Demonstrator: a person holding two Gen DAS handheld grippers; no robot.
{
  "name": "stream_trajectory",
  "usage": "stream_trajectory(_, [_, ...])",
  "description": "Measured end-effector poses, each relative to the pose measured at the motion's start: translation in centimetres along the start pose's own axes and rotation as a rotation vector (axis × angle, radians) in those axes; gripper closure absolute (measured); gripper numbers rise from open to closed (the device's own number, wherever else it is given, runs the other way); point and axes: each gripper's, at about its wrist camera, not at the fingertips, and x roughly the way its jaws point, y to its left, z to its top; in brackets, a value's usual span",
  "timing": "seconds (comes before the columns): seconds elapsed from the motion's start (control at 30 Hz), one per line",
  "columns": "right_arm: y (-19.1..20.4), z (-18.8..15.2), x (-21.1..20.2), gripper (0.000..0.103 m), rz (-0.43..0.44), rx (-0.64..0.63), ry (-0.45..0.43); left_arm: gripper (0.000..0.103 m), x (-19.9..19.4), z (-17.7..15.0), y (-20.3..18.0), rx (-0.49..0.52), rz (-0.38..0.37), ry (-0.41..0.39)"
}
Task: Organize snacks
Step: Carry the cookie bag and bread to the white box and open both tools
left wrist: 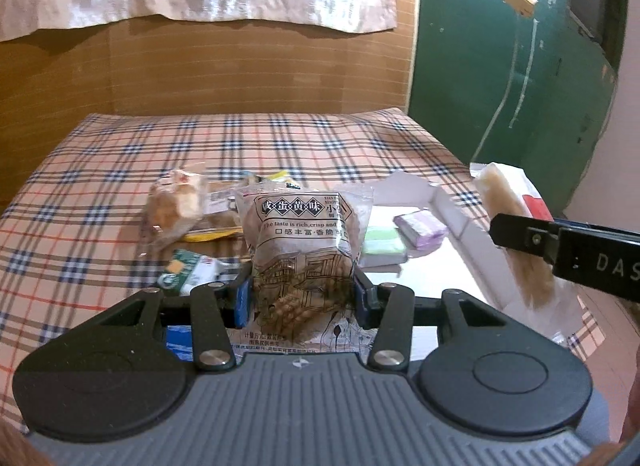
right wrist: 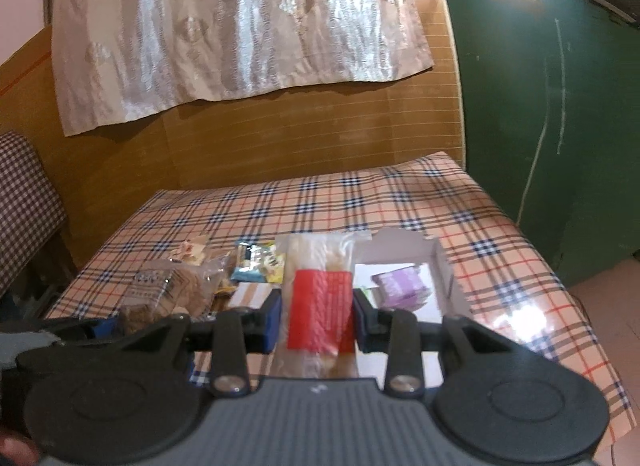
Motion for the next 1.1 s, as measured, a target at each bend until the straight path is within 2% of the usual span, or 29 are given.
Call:
stream_trajectory(0.4, [-3.6,0.2,-0.2,0.070,-0.057,0.041,0.001,0.046,0.9,0.5,-2.8,0.028,-0.090,0.029])
stream_trajectory(0.8, [-6.4,-0.1,0.6,0.070,-0.091,0.075,0.024,0.046,2.5,0.2,-6.1,0.061,-0.133,0.068])
stream_trajectory(1.1, [-7.0,0.0,1.8,0.070,-0.081,0.074,0.043,0.046,3.0,0.0,-6.2,0.063,-0.146,0.090])
